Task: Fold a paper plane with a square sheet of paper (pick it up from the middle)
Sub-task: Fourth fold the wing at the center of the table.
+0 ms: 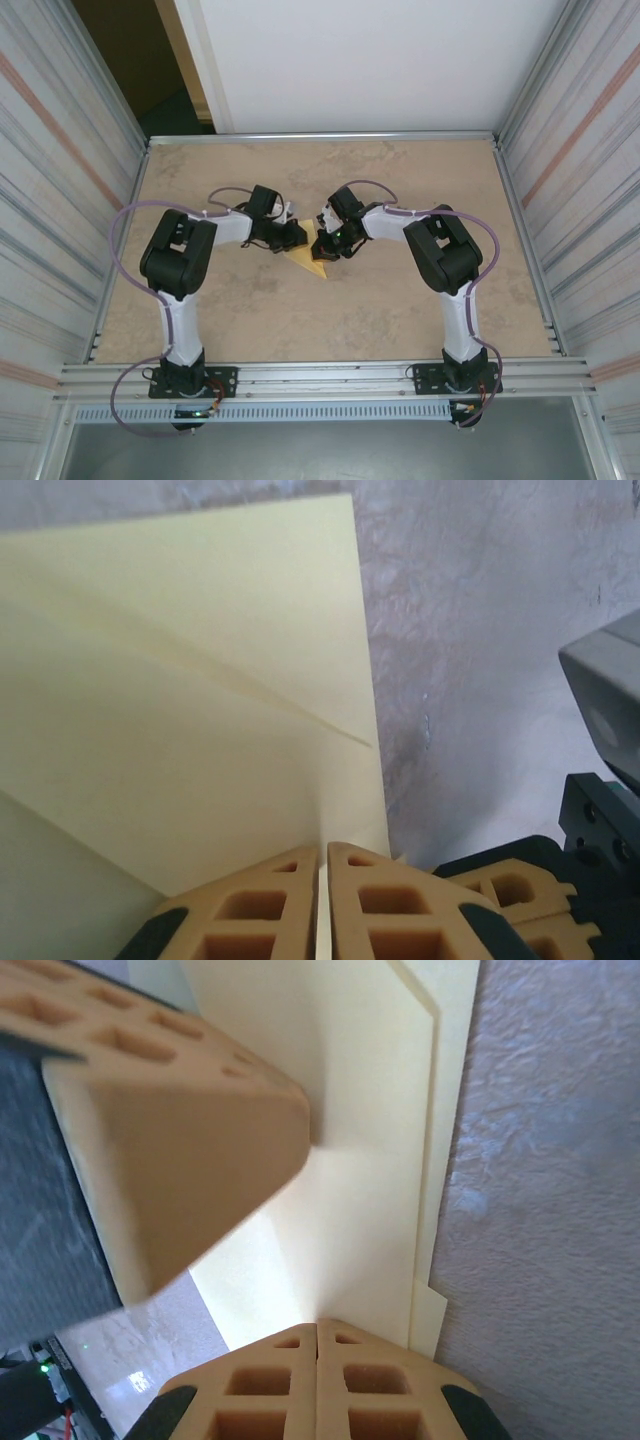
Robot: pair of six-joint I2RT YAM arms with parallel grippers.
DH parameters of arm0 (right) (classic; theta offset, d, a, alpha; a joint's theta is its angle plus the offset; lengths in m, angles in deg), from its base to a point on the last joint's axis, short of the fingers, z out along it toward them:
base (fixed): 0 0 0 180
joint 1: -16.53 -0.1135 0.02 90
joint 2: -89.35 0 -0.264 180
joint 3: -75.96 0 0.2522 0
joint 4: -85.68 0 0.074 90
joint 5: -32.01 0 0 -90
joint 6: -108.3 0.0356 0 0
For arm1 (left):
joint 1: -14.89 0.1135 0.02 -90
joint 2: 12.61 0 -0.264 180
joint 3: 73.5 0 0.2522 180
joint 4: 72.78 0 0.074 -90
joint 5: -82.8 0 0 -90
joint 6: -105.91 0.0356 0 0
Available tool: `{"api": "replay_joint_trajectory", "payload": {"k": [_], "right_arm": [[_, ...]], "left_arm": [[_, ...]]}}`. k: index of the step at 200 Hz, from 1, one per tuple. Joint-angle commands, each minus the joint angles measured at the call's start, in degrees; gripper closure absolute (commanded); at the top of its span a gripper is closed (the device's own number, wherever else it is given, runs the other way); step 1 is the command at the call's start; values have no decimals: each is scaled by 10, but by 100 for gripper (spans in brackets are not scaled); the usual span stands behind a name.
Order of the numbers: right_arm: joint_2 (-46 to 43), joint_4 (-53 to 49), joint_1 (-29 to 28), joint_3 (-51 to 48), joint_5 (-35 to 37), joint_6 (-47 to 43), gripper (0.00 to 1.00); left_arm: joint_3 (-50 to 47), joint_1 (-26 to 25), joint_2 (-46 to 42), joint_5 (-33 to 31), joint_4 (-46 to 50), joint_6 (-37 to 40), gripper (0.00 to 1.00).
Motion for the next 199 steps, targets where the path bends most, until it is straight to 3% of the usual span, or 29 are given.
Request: {"api": "replay_joint_trajectory", "payload": {"k": [1,63,110,166,199], "right_arm": [[40,-98,-3,-30,70,-21,98],[42,-100,-6,-29,74,-23,98],[37,-96,-7,-22,67,-22,97],[35,-95,-9,-11,59,-21,97],[34,-91,-9,-12,50,-21,97]], "left_arm": [[32,29,35,-43,52,44,88],[152,88,98,-81,136,76,88],[181,122,76,-75,150,79,88],[39,90,-94,-41,42,17,87],[-30,42,-100,-7,-23,-32,87]]}}
